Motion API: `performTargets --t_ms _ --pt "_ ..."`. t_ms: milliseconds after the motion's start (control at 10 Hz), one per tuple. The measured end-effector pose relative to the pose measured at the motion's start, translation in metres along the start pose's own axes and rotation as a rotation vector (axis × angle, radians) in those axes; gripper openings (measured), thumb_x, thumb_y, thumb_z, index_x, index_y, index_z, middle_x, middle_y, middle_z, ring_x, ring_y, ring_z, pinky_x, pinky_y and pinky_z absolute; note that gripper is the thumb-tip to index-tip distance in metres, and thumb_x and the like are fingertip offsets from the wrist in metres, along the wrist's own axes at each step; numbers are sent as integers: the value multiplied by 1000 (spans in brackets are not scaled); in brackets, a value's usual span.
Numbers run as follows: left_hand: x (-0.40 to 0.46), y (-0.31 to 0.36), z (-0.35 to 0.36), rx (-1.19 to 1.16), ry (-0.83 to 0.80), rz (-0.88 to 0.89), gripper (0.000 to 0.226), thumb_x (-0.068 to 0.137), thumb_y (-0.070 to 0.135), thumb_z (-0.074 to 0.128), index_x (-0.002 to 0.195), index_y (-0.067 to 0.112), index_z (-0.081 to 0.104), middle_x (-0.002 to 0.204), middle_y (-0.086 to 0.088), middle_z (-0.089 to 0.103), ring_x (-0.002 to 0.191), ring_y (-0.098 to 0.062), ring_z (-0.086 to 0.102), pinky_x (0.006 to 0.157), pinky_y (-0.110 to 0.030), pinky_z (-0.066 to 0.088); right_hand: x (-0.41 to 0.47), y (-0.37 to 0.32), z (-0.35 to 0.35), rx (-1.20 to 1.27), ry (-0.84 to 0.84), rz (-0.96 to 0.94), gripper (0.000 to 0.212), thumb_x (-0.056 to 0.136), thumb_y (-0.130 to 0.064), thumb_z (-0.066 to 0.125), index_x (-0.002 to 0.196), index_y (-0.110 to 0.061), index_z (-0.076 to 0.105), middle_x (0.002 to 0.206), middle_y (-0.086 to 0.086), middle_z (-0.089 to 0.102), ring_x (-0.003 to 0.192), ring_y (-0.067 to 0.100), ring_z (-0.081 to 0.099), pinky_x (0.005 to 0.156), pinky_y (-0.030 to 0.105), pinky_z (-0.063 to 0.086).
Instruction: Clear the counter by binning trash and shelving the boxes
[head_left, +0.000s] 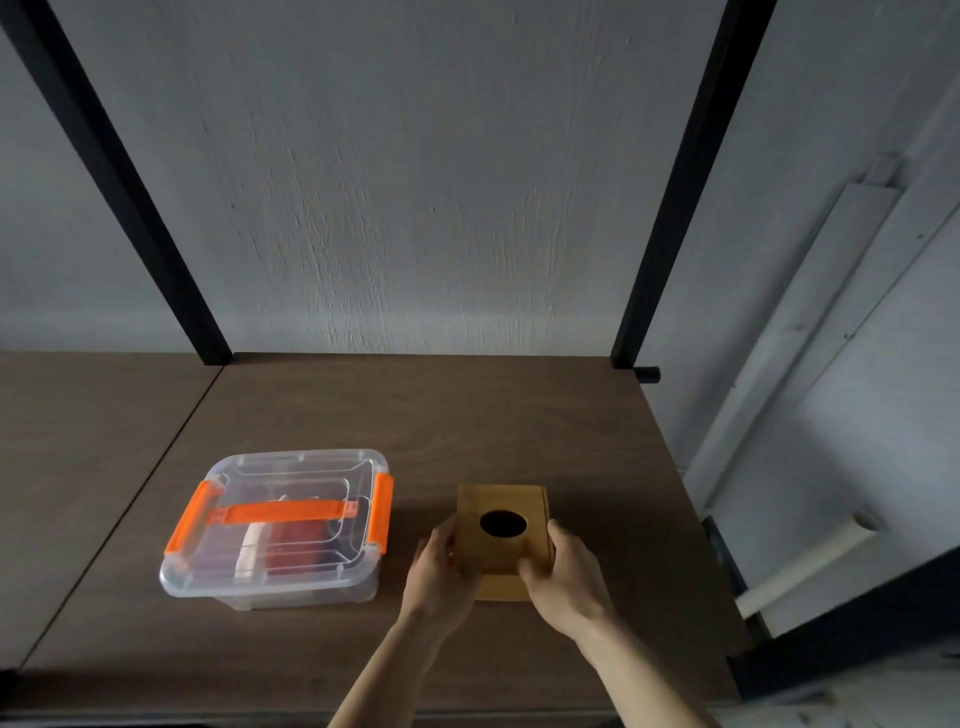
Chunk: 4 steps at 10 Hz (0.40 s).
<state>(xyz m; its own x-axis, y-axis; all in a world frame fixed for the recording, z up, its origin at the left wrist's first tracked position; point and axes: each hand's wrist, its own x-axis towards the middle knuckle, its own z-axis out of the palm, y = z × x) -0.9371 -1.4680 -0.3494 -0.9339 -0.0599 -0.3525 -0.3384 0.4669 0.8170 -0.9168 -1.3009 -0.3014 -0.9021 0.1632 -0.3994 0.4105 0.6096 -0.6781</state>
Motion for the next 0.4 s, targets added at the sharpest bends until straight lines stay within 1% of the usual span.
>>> performTargets --t_ms 100,200,300,400 --pt "-8 11 -5 18 -18 4 68 73 21 57 139 31 48 120 10 60 115 -17 60 98 -43 52 -2 -4 -2 16 -19 19 79 91 -40 63 155 -14 25 154 5 39 143 24 37 116 38 35" --pt "-19 20 -11 105 -62 18 71 80 24 64 147 27 40 129 1 54 116 -18 58 97 -34 50 -7 -6 -5 -79 -18 -28 86 88 -58 57 156 -18 23 154 3 40 140 23 42 113 40 40" --pt "-34 29 -20 300 -86 94 75 86 39 63 152 27 28 139 0 47 120 -20 56 93 -30 47 -24 -12 -17 -276 49 -71 92 88 -69 47 158 -21 12 161 6 24 145 28 32 111 44 38" --pt "-51 34 -34 472 -52 233 83 82 61 56 152 36 19 141 6 45 124 -17 52 95 -35 49 -48 -17 -28 -465 93 -106 94 85 -78 34 158 -29 3 168 8 5 153 31 11 120 53 23"
